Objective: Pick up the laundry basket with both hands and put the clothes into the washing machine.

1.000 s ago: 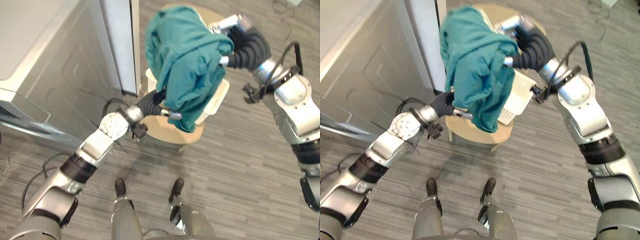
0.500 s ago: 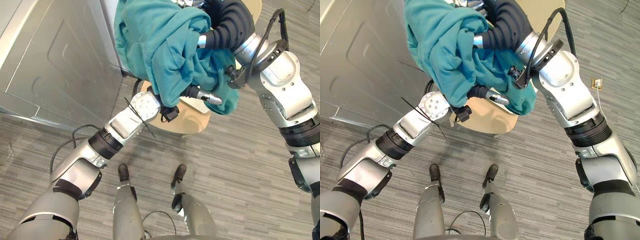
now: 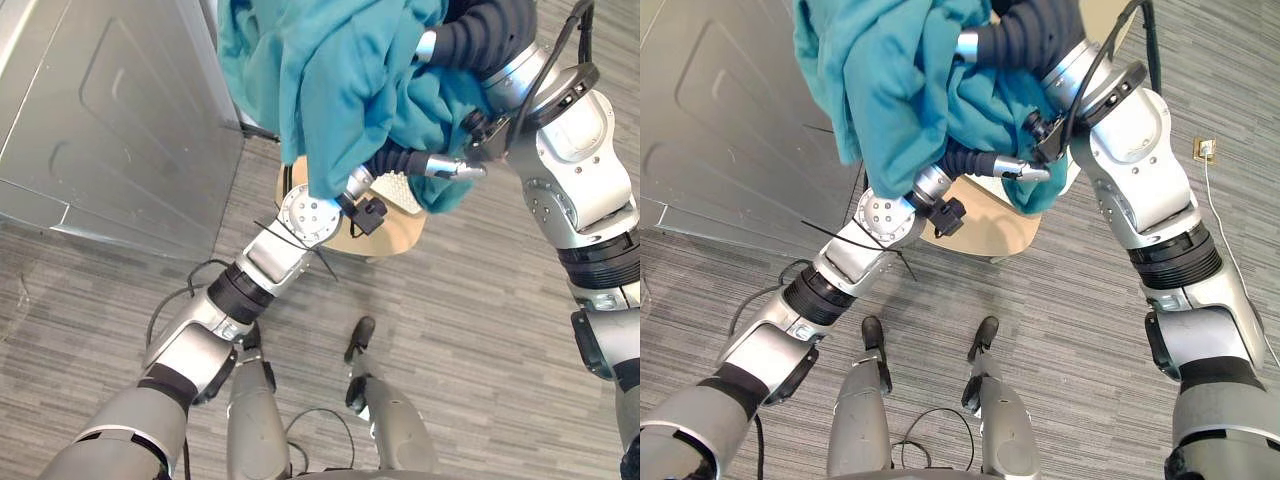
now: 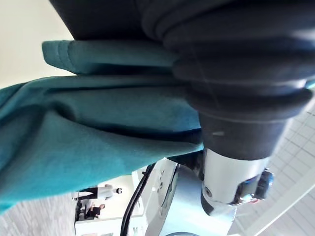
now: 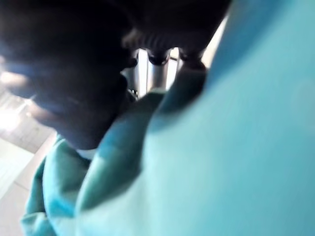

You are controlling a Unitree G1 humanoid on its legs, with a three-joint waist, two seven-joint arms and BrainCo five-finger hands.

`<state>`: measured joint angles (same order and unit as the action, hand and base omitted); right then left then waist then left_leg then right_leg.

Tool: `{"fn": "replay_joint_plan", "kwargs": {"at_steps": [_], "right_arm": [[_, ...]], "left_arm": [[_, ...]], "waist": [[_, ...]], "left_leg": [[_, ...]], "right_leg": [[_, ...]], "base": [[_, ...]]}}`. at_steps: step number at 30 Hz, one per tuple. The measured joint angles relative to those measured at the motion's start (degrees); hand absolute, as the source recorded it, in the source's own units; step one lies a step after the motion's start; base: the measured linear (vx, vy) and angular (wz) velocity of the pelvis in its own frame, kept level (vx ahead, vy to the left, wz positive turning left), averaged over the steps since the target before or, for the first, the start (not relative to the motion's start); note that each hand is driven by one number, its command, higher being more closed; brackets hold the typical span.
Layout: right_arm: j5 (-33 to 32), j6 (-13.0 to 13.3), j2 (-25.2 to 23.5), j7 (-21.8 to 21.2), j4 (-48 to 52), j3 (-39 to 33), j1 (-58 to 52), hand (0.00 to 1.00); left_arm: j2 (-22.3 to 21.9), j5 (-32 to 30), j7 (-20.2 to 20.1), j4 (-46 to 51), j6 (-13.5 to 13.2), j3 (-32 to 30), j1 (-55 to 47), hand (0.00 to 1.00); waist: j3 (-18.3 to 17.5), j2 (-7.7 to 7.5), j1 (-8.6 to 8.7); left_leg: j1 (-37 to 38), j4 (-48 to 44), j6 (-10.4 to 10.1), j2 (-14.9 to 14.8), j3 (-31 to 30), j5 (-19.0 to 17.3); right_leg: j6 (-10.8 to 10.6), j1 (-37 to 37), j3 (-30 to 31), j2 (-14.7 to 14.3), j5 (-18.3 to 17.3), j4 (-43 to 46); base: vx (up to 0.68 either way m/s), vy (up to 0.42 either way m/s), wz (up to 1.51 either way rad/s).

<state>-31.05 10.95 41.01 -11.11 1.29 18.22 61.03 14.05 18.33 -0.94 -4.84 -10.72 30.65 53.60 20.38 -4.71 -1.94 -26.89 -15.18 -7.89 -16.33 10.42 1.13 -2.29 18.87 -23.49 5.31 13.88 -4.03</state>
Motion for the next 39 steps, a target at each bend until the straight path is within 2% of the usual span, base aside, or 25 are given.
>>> {"fn": "replay_joint_plan", "kwargs": {"at_steps": [1, 2, 9, 25, 27, 28, 29, 31, 33, 36, 39], "right_arm": [[0.0, 0.0, 0.0, 0.5, -0.6, -0.5, -0.3, 1.0], [0.0, 0.0, -0.1, 1.1, -1.0, -0.5, -0.3, 0.0], [-0.4, 0.0, -0.9, 1.6, -2.2, -2.2, -2.8, 0.0], [-2.5, 0.0, -5.2, 2.6, -2.7, -5.0, -6.6, 0.0], [-2.5, 0.1, -6.1, 2.1, -2.6, -9.1, -9.3, 0.0], [-2.5, 0.2, -6.3, 2.2, -2.6, -11.3, -12.3, 0.0], [-2.5, 0.2, -6.4, 2.6, -2.7, -13.6, -15.5, 0.0], [-2.6, 0.2, -6.9, 3.6, -2.7, -17.1, -19.5, 0.0], [-2.6, 0.0, -8.6, 4.6, -3.0, -20.1, -22.1, 0.0], [-2.5, 0.0, -11.7, 4.7, -2.9, -20.7, -25.0, 0.0], [-2.1, 0.0, -15.2, 4.6, -2.4, -21.9, -29.5, 0.0]], "left_arm": [[-0.6, -1.4, 0.6, 0.0, -0.2, -0.3, -0.1, 1.0], [-0.8, -2.9, 0.9, 0.0, -0.6, -0.6, -0.4, 1.0], [-2.9, -10.1, 0.9, 0.7, -1.0, -1.9, -2.4, 1.0], [-3.6, -14.3, 0.9, 3.3, -0.9, -4.1, -7.6, 1.0], [-4.4, -13.7, 2.5, 3.5, -0.8, -9.7, -9.1, 1.0], [-4.7, -11.9, 5.8, 3.5, -0.7, -18.7, -10.2, 1.0], [-3.7, -10.2, 8.9, 3.7, -0.7, -26.0, -10.2, 1.0], [0.3, -9.1, 11.5, 4.6, -0.8, -31.8, -10.4, 1.0], [1.4, -8.1, 11.6, 6.6, -0.8, -32.8, -12.5, 1.0], [-0.8, -7.7, 10.8, 10.1, -0.9, -32.4, -19.4, 1.0], [-2.0, -7.7, 9.7, 12.8, -0.8, -33.1, -26.8, 1.0]], "waist": [[0.0, 0.0, -0.43], [0.0, 0.0, -0.47], [0.0, -0.03, -0.51], [-0.1, -0.13, -0.53], [-0.1, -0.19, -0.35], [-0.2, -0.21, -0.09], [-0.5, -0.2, 0.33], [-0.8, -0.19, 0.87], [-0.8, -0.14, 0.82], [-4.1, -0.08, 0.92], [-7.1, 0.18, 0.95]], "left_leg": [[0.4, 0.5, -0.1, 0.1, 0.4, 0.1], [0.8, 0.9, -0.1, 0.1, 0.6, 0.1], [2.9, 2.5, -0.2, 0.6, 1.1, 0.2], [5.6, 4.6, -0.2, 1.2, 2.4, 0.2], [6.4, 4.8, -0.3, 1.3, 2.5, 0.2], [7.3, 4.9, -0.3, 1.3, 2.6, 0.2], [7.8, 5.0, -0.3, 1.3, 3.0, 0.2], [8.0, 5.0, -0.3, 1.3, 3.1, 0.2], [9.3, 5.1, -0.3, 1.2, 3.0, 0.2], [11.1, 5.2, -0.6, 1.1, 2.8, 0.0], [13.6, 5.2, -1.2, 0.9, 1.0, -0.7]], "right_leg": [[0.0, 0.0, 0.1, 0.1, 0.0, 0.0], [0.0, 0.0, 0.2, 0.1, 0.0, 0.0], [0.0, -1.1, 0.1, 0.5, 0.0, 0.0], [0.0, -2.2, 0.6, 0.9, 0.0, 0.0], [0.0, -2.8, 0.5, 0.9, 0.0, 0.0], [0.0, -3.4, 0.5, 0.9, 0.0, 0.0], [0.0, -3.7, 0.5, 0.9, 0.0, 0.0], [0.0, -4.0, 0.5, 0.9, -0.2, 0.0], [-0.3, -5.5, 0.4, 0.9, -0.6, -0.1], [-0.4, -7.6, 0.0, 0.8, -1.2, -0.3], [-0.5, -11.4, -1.0, 0.4, -3.5, -0.3]], "base": [[0.09, 0.008, -0.1], [0.09, 0.01, -0.07], [0.06, 0.021, 0.0], [0.04, 0.02, -0.02], [0.05, 0.024, -0.01], [0.06, 0.026, -0.08], [0.05, 0.024, -0.07], [0.05, 0.023, -0.01], [0.07, 0.027, 0.07], [0.07, 0.031, 0.11], [0.07, 0.019, 0.27]]}}
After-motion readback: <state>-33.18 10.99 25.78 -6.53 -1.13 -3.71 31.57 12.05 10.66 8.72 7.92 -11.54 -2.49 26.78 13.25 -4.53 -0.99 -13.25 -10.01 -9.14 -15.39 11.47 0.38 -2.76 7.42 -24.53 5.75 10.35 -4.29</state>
